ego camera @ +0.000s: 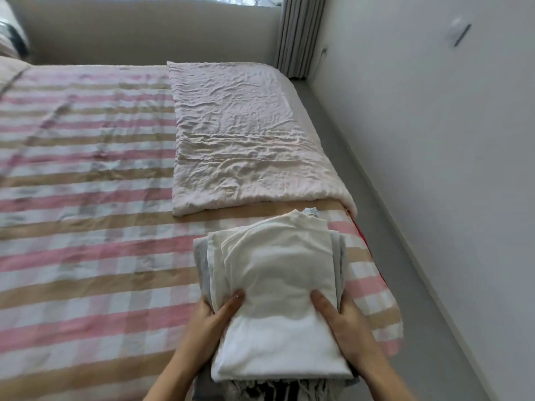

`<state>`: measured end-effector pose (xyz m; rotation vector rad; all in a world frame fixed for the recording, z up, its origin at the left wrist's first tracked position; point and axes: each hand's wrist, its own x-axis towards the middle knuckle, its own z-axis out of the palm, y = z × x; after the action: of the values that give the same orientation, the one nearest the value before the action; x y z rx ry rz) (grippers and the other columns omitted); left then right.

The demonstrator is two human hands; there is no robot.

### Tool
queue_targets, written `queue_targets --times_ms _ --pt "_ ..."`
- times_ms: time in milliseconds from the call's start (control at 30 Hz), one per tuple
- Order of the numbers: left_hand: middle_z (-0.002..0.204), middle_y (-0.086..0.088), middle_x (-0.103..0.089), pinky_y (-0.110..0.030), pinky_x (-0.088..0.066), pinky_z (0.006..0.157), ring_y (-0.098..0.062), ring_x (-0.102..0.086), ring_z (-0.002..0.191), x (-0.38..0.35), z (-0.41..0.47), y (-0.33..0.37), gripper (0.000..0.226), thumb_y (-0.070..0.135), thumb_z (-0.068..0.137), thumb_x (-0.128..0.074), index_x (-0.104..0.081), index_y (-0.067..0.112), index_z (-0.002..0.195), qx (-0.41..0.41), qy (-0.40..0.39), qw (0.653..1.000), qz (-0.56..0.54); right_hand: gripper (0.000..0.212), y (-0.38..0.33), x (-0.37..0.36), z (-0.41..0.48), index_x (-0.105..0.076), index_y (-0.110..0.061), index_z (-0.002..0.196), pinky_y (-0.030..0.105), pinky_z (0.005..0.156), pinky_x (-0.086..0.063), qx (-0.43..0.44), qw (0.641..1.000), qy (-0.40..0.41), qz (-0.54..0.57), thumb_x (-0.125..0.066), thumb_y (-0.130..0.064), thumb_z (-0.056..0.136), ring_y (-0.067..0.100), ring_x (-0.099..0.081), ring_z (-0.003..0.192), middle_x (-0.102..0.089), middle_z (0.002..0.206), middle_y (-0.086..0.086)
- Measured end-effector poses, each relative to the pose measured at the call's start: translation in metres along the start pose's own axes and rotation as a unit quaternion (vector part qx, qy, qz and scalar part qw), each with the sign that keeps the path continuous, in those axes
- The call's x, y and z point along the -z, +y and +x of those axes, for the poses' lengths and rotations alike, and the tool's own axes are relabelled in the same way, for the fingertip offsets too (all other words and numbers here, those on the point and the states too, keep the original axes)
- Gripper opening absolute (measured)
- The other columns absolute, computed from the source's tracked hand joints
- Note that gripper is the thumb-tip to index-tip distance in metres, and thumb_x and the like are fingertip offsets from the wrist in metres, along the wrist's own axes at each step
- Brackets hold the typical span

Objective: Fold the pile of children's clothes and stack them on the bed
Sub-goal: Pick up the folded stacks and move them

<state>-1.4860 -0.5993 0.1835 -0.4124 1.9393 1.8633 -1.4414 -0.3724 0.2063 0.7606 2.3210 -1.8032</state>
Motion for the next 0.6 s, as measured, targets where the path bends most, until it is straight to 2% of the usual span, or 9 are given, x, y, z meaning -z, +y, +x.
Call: queue_targets --times_ms 67,133,233,300,400,467,533,600 --pt "0.097 0.013 -0.063 -0.012 -0.048 0.065 0.001 -0.062 0.084 -0.001 0.007 -0.003 0.069 0.054 0.063 -0.076 -0.047 0.020 0.116 0.007 0.041 0.999 -0.009 0.040 0.001 -0.005 0.021 -0.049 -0.034 0.098 0.002 0.060 -0.041 0.008 0.999 -0.033 -0.008 -0.058 -0.058 0.067 -0.014 -0.052 0.081 -0.056 0.094 -0.028" --pt "0.091 0.018 -0.061 -0.007 -0.045 0.056 0.008 -0.058 0.075 0.004 0.017 -0.004 0.059 0.047 0.066 -0.072 -0.048 0.022 0.113 0.013 0.070 0.997 -0.002 0.041 0.003 -0.015 0.041 -0.049 -0.035 0.097 0.005 0.061 -0.043 0.007 0.998 -0.055 -0.008 -0.062 -0.061 0.068 -0.013 -0.054 0.082 -0.057 0.094 -0.027" --pt "0.089 0.018 -0.062 -0.011 -0.045 0.059 0.005 -0.060 0.076 0.018 0.043 -0.004 0.053 0.049 0.065 -0.072 -0.049 0.025 0.106 0.021 0.100 0.995 0.009 0.041 0.006 -0.040 0.076 -0.049 -0.033 0.100 0.006 0.063 -0.044 -0.003 0.996 -0.085 -0.006 -0.064 -0.057 0.070 -0.012 -0.054 0.084 -0.058 0.094 -0.027" --pt "0.087 0.014 -0.066 -0.010 -0.048 0.055 0.004 -0.063 0.074 0.029 0.063 -0.005 0.047 0.046 0.062 -0.070 -0.051 0.027 0.101 0.022 0.110 0.994 0.002 0.043 0.008 -0.058 0.096 -0.050 -0.033 0.098 0.008 0.066 -0.044 -0.004 0.995 -0.096 -0.002 -0.065 -0.062 0.069 -0.010 -0.057 0.086 -0.060 0.096 -0.025" --pt "0.075 0.015 -0.071 -0.010 -0.048 0.053 0.004 -0.066 0.070 0.047 0.108 -0.014 0.041 0.052 0.065 -0.075 -0.056 0.028 0.092 0.023 0.114 0.993 0.021 0.051 0.019 -0.088 0.135 -0.052 -0.031 0.107 0.021 0.080 -0.048 0.001 0.995 -0.099 -0.009 -0.061 -0.060 0.065 -0.001 -0.060 0.095 -0.063 0.103 -0.018" --pt "0.072 0.016 -0.071 -0.014 -0.049 0.055 0.000 -0.066 0.069 0.056 0.139 -0.025 0.042 0.058 0.062 -0.073 -0.056 0.029 0.089 0.030 0.117 0.992 0.025 0.055 0.028 -0.106 0.160 -0.051 -0.031 0.112 0.024 0.083 -0.048 0.005 0.995 -0.101 -0.021 -0.058 -0.061 0.066 0.002 -0.060 0.097 -0.063 0.105 -0.017" --pt "0.076 0.011 -0.072 -0.023 -0.051 0.062 -0.005 -0.067 0.072 0.063 0.172 -0.040 0.053 0.064 0.052 -0.072 -0.059 0.029 0.089 0.037 0.116 0.992 0.038 0.054 0.042 -0.123 0.188 -0.050 -0.032 0.112 0.016 0.080 -0.046 0.000 0.994 -0.104 -0.022 -0.057 -0.062 0.067 -0.003 -0.059 0.095 -0.063 0.104 -0.018" --pt "0.079 0.014 -0.073 -0.023 -0.051 0.061 -0.005 -0.068 0.073 0.067 0.205 -0.056 0.059 0.065 0.045 -0.069 -0.061 0.028 0.090 0.044 0.109 0.993 0.033 0.046 0.057 -0.140 0.216 -0.051 -0.035 0.105 0.002 0.070 -0.042 -0.005 0.994 -0.106 -0.031 -0.055 -0.061 0.068 -0.015 -0.057 0.086 -0.061 0.098 -0.024"
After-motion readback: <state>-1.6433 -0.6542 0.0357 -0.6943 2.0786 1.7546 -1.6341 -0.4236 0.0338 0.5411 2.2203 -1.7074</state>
